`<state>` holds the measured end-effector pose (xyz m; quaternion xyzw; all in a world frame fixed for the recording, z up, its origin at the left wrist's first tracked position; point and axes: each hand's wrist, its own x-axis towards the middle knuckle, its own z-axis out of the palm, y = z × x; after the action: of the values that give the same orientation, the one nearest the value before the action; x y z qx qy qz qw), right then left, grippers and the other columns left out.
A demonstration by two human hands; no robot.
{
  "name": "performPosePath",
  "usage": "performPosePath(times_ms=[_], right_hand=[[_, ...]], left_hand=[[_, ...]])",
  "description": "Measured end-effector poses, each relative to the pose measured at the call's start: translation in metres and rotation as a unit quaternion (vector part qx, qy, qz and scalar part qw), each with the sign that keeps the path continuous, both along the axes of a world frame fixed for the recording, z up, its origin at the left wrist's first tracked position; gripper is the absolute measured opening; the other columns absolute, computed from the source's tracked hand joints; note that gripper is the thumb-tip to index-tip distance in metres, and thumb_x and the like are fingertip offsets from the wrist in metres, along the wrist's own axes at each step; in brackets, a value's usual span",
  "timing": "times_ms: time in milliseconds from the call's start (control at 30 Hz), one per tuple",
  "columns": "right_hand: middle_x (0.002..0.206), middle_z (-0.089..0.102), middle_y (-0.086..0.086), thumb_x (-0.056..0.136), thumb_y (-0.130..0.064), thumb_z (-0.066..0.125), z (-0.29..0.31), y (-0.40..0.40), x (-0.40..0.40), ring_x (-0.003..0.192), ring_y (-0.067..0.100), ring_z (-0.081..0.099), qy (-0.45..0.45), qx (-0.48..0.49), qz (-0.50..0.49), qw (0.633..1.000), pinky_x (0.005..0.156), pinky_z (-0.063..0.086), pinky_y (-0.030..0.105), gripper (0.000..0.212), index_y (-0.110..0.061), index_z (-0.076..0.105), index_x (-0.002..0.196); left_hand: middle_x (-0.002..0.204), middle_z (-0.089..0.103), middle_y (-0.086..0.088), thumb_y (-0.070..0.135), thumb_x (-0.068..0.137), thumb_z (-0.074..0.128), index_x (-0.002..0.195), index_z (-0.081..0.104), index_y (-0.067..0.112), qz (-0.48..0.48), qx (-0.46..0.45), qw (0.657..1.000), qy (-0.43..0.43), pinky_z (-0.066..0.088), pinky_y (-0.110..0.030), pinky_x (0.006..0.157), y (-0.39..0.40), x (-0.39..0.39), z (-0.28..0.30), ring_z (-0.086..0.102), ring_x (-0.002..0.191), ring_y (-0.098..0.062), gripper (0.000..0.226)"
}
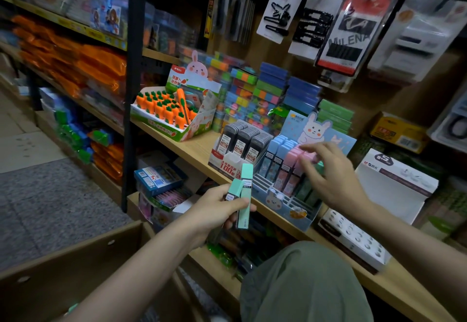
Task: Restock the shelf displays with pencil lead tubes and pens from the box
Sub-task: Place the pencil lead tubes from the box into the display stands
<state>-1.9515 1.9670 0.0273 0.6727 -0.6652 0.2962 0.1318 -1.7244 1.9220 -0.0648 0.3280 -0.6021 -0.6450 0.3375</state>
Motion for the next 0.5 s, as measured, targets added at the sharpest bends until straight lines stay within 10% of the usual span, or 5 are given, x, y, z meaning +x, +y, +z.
performPosePath(times_ms=[133, 333, 500], right_hand=[[0.101, 0.066, -0.008, 0.09, -0.033, 0.064, -0.012, 0.002, 0.049, 0.084, 0.006, 0.069, -0.193, 0.154, 0.134, 0.96, 0.074, 0.06, 0.029, 0.042, -0.029, 0.054, 0.131], [0.084, 0.074, 0.004, 0.083, -0.016, 0.075, -0.009, 0.01, 0.041, 0.075, 0.015, 0.073, -0.269, 0.103, 0.119, 0.95, 0.077, 0.061, 0.042, 0.029, -0.024, 0.066, 0.109], [0.085, 0.07, -0.001, 0.082, -0.016, 0.075, 0.016, 0.039, -0.029, 0.073, 0.001, 0.069, -0.272, 0.0, 0.04, 0.961, 0.065, 0.057, 0.017, 0.026, -0.024, 0.065, 0.105]], left_hand=[[0.102, 0.074, 0.003, 0.024, 0.096, 0.058, 0.116, 0.063, 0.023, -0.062, -0.046, 0.997, -0.006, 0.044, -0.018, 0.054, 0.003, 0.004, 0.003, 0.052, 0.059, 0.001, 0.021], [0.089, 0.062, 0.003, 0.027, 0.095, 0.059, 0.112, 0.063, 0.024, -0.006, 0.005, 1.0, 0.025, 0.046, -0.026, 0.064, 0.005, 0.002, 0.002, 0.054, 0.071, -0.01, 0.018], [0.101, 0.066, -0.009, 0.013, 0.104, 0.039, 0.117, 0.059, 0.017, 0.013, 0.096, 0.991, 0.091, 0.051, -0.029, 0.07, 0.007, 0.001, -0.005, 0.059, 0.078, -0.015, 0.024]])
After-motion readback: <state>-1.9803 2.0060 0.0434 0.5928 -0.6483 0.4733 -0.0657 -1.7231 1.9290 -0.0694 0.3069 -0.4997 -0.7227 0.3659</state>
